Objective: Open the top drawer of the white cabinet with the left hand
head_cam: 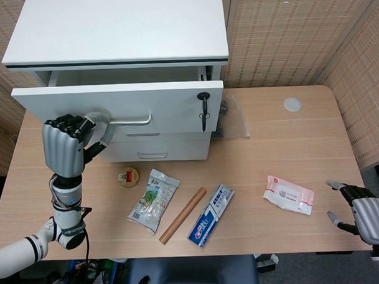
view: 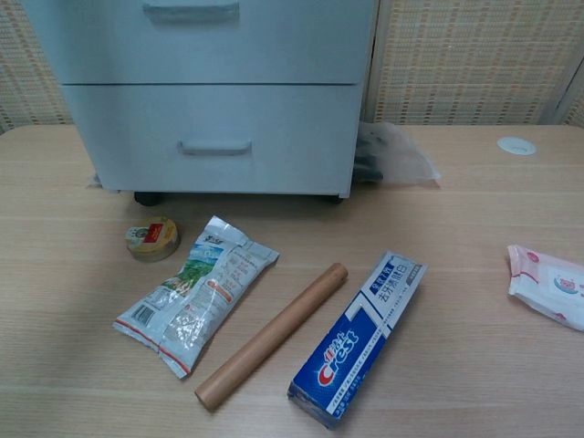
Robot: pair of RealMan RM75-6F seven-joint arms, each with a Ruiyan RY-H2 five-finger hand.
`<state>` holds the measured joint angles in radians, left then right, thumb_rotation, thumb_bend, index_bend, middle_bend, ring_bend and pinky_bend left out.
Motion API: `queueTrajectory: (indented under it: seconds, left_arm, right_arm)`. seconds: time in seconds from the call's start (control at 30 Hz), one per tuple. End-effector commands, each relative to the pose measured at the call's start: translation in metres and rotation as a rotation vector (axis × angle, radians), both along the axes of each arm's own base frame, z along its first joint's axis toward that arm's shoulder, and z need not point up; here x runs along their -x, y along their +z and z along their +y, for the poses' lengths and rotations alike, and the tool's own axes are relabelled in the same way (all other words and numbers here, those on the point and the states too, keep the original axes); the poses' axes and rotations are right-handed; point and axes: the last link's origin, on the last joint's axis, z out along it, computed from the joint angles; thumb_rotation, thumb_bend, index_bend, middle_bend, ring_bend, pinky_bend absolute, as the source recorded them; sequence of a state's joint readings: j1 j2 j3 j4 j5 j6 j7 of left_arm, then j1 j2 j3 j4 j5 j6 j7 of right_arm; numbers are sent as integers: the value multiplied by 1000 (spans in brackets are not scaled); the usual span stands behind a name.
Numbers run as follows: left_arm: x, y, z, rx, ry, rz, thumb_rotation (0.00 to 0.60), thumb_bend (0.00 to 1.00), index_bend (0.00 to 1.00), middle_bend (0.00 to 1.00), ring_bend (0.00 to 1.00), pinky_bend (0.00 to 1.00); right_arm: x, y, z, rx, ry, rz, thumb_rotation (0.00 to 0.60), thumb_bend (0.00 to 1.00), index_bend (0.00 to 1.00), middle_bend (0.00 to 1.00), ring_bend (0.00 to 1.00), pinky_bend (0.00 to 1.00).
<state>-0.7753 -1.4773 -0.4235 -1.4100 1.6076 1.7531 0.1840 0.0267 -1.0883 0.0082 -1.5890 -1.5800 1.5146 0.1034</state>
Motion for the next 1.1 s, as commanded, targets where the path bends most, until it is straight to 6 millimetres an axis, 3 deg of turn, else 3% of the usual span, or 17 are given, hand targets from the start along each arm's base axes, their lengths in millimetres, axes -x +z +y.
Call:
queueTrajectory:
  seconds: [0.03,1.1]
  left_arm:
    - [1,0,-1,0,1,0,600,142,534,1000,968,1000]
    - [11,5,-19,-7,-32,-9,600,142,530,1000,968,1000]
  right_arm:
    - [0,0,0,0,-1,0,600,216,228,325,305,307]
    - [-3,0,0,4,5,5,600,216,228,324,305,307]
